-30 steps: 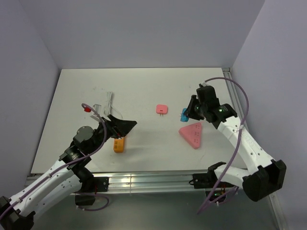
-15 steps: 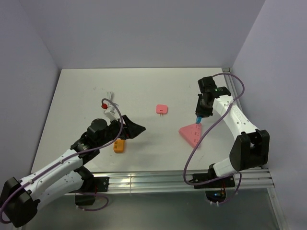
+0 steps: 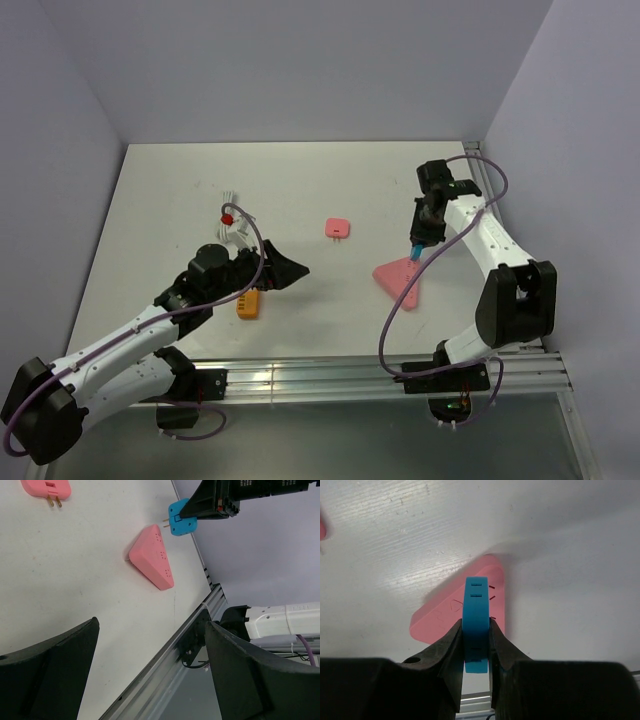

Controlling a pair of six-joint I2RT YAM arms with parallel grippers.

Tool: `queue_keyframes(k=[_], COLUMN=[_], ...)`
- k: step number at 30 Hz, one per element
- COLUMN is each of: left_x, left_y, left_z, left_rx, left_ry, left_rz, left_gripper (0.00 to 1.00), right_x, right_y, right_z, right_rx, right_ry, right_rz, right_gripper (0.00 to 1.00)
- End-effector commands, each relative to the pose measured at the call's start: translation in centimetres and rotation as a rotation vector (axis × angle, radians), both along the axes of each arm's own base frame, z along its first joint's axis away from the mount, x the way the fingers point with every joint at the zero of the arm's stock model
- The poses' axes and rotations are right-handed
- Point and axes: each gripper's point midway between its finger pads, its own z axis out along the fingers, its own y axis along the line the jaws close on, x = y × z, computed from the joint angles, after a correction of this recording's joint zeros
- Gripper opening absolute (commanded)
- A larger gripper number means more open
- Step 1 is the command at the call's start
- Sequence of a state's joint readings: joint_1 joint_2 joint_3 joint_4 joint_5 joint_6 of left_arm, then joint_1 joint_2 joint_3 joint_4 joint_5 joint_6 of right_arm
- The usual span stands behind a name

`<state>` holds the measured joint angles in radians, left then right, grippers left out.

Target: Insert the plug

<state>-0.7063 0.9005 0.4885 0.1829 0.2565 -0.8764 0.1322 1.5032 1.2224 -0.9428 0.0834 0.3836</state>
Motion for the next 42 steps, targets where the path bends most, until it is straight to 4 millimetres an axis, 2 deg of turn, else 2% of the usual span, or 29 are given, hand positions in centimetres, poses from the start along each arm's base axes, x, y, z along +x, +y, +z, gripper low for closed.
queue_keyframes(k=[1, 9, 20, 24, 32, 38, 42], left_x=[0.1, 0.2, 0.3, 0.2, 0.2, 0.2, 0.0], left_y=[-0.7, -1.0, -1.2, -1.1, -1.1, -1.1, -1.2], left_z=[3.2, 2.9, 2.9, 2.8, 2.7, 2.6, 2.7], left_rx=[-0.054, -0.034, -0.03, -0.03, -0.025, -0.03, -0.036], left_ry=[-0.088, -0.088, -0.09, -0.085, -0.085, -0.083, -0.083], left_rz=[-0.031, -0.038, -0.038, -0.036, -0.042, -0.041, -0.044], left_gripper=[0.91, 0.91, 0.91, 0.91, 0.91, 0.91, 0.91], right_x=[0.4, -0.1, -0.4, -0.6, -0.7, -0.7, -1.2], right_y=[0.1, -0.2, 0.6, 0.3, 0.2, -0.1, -0.1], right_z=[-0.5, -2.0, -2.3, -2.5, -1.5, 0.3, 0.3], right_rx=[0.009, -0.008, 0.035, 0.022, 0.019, 0.004, 0.007], right_ry=[-0.012, 0.027, 0.028, 0.034, 0.011, -0.038, -0.029], right_rz=[0.019, 0.016, 0.038, 0.029, 0.02, 0.008, 0.009], right_gripper=[0.0, 0.0, 0.0, 0.0, 0.0, 0.0, 0.0])
